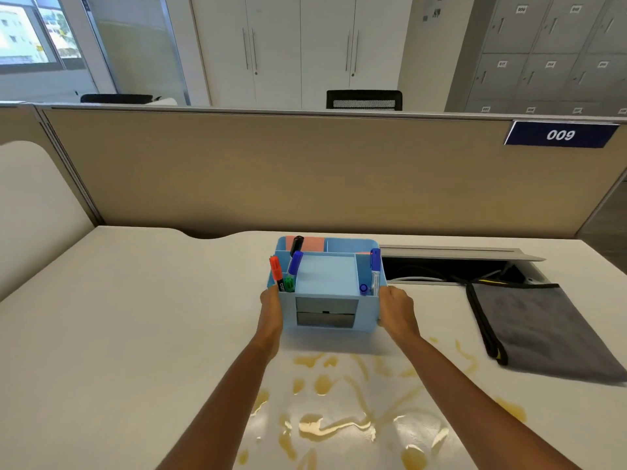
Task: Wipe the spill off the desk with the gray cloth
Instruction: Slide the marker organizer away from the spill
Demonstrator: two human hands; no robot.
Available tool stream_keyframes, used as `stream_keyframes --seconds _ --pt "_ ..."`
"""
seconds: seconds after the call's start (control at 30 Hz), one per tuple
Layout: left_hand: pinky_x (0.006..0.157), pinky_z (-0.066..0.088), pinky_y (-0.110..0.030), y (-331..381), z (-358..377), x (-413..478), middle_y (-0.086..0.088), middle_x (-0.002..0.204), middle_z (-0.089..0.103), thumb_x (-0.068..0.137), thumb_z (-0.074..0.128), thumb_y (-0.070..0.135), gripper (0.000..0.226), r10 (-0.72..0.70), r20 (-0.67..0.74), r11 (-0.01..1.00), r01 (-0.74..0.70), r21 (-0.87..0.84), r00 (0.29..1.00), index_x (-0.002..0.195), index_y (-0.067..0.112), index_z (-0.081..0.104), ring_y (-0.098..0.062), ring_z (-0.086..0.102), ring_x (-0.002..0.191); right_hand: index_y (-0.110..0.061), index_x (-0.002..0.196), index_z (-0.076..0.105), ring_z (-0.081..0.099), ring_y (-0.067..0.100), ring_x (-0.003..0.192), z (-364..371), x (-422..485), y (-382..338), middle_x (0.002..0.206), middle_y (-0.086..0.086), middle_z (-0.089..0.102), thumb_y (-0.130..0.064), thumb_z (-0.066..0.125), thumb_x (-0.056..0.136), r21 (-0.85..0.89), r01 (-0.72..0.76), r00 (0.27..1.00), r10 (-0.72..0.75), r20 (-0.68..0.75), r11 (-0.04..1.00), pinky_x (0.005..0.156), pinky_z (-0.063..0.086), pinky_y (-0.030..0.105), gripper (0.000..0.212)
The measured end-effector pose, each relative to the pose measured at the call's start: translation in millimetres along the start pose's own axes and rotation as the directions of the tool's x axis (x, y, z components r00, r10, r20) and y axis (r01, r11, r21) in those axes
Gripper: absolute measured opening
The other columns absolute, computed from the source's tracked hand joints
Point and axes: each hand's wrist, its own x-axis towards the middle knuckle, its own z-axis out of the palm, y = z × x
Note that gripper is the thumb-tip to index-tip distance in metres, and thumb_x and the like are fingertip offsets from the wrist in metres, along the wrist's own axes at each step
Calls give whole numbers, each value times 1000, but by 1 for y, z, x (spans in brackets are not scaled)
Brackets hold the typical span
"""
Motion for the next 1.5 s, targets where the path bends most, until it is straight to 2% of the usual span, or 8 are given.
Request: stream_keyframes --seconds 0.1,0.4,0.5,0.73,0.97,1.1,1.3,1.5 --pt "85 49 -43 21 -12 11 -9 103 63 96 25 37 31 27 -31 1000 -27 9 999 105 30 53 -25 59 92 1 98 53 57 29 86 14 3 -20 109 26 61 -17 36 96 24 52 999 -52 14 998 66 44 33 25" --pt "75 43 -34 46 -53 58 -11 104 53 95 19 31 45 -46 -311 997 24 -76 949 127 12 44 -22 52 85 6 112 54 51 29 89 67 19 -73 119 26 57 -19 32 96 -90 145 988 -139 66 985 69 35 29 38" --pt "80 40 -35 44 -63 70 -20 116 55 95 18 28 45 -91 -351 994 65 -87 932 128 9 41 -23 48 93 5 111 55 54 33 98 83 27 -82 119 26 57 -21 31 96 -142 162 985 -151 89 976 72 34 31 39" --pt "102 40 -44 50 -72 94 -23 135 47 94 19 31 47 -95 -380 995 93 -23 920 129 8 41 -31 51 112 7 114 51 54 38 109 109 43 -78 122 26 55 -18 32 96 -135 106 991 -93 97 985 72 38 33 37" --pt "100 41 -42 40 -71 103 -23 131 49 96 15 30 48 -130 -373 990 142 5 919 131 7 38 -27 51 106 7 114 51 55 36 107 117 51 -65 121 25 56 -17 32 97 -114 52 995 -41 92 992 69 37 30 35" --pt "100 41 -38 30 -69 103 -18 113 50 97 16 29 46 -159 -378 985 173 2 912 131 5 36 -21 46 98 5 119 50 55 33 109 119 51 -54 124 24 56 -19 31 98 -137 29 995 -16 98 990 69 37 27 37" --pt "101 40 -38 28 -67 104 -22 131 49 97 17 30 46 -149 -381 984 174 33 912 131 6 35 -28 50 114 4 120 47 54 31 110 120 52 -50 126 23 54 -20 31 98 -111 13 992 1 125 994 50 34 21 37" --pt "105 34 -37 28 -62 92 -19 141 38 98 14 34 50 -150 -405 971 212 113 902 138 6 23 -30 39 129 -3 128 44 48 22 96 107 50 -52 128 21 53 -29 25 99 -130 15 970 17 242 991 73 38 28 43"
